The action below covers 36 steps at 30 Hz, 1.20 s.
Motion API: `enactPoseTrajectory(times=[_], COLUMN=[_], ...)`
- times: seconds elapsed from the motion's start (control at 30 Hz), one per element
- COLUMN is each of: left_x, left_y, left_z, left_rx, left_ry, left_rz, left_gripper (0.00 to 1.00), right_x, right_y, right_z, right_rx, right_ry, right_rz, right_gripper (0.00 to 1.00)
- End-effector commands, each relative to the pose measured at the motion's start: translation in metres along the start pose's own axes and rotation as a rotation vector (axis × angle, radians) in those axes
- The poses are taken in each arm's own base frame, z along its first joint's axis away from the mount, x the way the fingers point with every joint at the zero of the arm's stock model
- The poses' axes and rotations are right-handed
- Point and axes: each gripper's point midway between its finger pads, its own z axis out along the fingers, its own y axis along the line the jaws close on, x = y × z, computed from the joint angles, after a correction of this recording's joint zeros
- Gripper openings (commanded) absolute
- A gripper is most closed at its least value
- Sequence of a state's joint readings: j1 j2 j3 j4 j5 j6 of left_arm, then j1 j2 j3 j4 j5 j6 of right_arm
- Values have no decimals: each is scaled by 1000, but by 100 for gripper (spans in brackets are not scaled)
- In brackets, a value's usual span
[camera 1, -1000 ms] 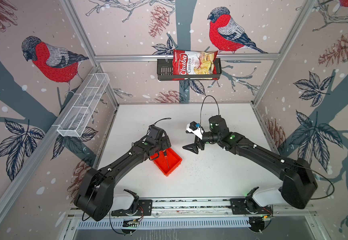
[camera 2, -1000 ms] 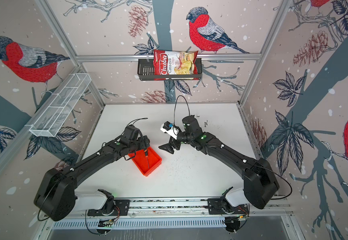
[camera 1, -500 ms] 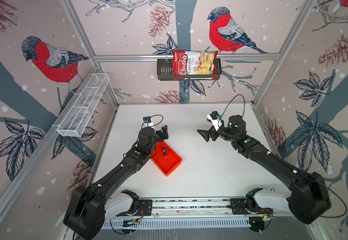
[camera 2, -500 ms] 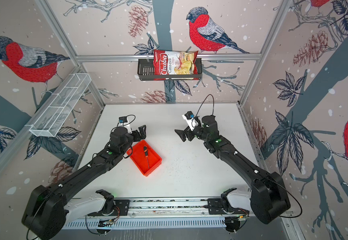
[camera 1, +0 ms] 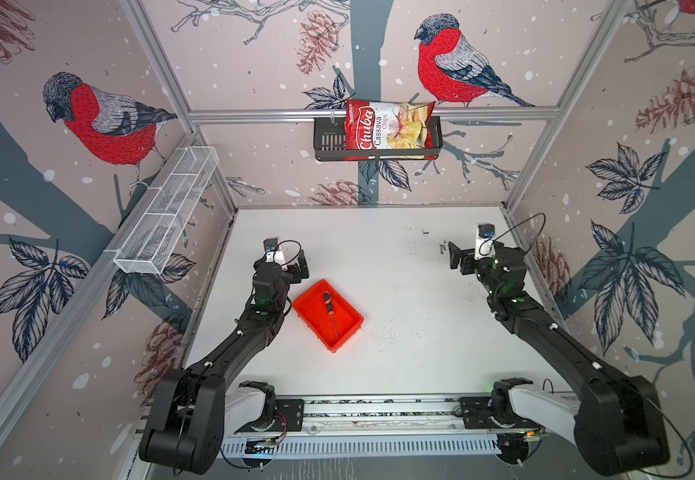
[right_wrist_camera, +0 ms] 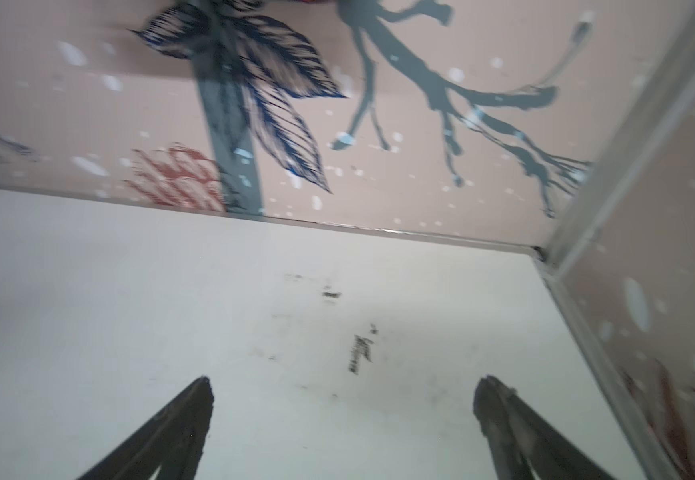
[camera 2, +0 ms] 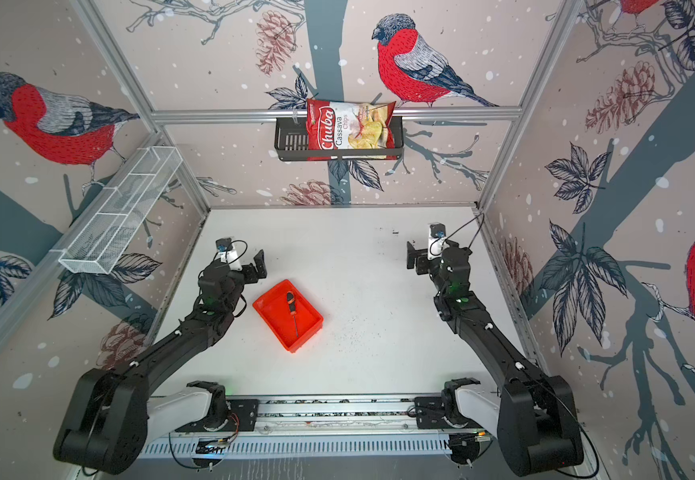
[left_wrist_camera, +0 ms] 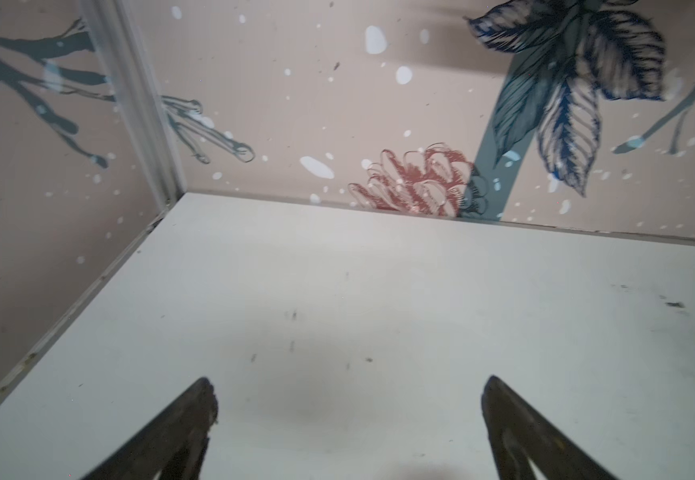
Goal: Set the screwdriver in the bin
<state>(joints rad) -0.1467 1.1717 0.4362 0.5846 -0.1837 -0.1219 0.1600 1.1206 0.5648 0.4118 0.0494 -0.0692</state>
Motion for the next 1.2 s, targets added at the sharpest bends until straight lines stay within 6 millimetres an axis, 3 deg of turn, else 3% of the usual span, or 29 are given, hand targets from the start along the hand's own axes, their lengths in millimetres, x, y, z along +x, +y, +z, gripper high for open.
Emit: enactPoseTrajectory(times=[0.0,0.2,0.4,0.63,0.77,0.83,1.17], left_x=[-11,10,27,47,47,45,46], left_y=[11,25,22,26,35,36,36], left_z=[0,2,7,12,16,16,15], left_rx=[6,-34,3,-4,-43,-47,-53], left_ry=[-111,-145,-146,-133,-122,-135,-132], left_rz=[29,99,123,118,87,85,89], left_gripper=[99,99,99,99,99,99,99], right_x=[1,51,84,86,92,101,99], right_y=[-44,-72,-71,-59,-47,-53,-56], right_z=[-5,-9,-9,-7,-1,9,9], right_rx=[193,278,271,195,130,156,173], right_ry=[-88,-95,-69,-119,-147,-55,-71], right_rz=[78,206,222,176,144,167,173], right_gripper=[100,100,100,100,100,100,100])
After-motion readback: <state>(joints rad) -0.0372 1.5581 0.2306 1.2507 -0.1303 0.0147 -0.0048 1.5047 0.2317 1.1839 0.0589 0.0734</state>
